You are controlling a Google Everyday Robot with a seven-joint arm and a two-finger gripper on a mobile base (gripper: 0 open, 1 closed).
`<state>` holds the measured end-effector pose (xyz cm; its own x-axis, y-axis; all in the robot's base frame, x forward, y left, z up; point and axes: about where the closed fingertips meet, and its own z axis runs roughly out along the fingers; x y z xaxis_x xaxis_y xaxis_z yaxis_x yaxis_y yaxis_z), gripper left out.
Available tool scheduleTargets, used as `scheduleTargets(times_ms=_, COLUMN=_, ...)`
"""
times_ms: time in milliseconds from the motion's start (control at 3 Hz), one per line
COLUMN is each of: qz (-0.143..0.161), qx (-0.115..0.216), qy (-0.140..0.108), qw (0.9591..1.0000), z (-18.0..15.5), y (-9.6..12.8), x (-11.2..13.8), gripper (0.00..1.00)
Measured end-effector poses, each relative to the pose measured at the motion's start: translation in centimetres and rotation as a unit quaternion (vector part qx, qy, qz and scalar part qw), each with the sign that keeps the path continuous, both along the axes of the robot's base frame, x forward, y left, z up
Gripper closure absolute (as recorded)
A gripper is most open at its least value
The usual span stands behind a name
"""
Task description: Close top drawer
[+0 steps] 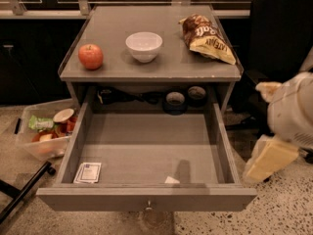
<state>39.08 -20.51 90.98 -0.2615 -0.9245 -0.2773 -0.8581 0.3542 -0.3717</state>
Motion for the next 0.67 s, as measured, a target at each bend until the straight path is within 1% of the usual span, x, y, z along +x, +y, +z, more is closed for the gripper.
scheduleTargets(times_ms=333, qz=-0.008, qx=0.018, qy=-0.001, qw=0.9998, z=-8.97, y=1.19, x=-1.35, gripper=0.00)
scheduleTargets(times_ms=667, qz=-0.008, qx=0.018, qy=-0.001, qw=0.9998, z=-8.97, y=1.19, x=-1.35, gripper=0.00)
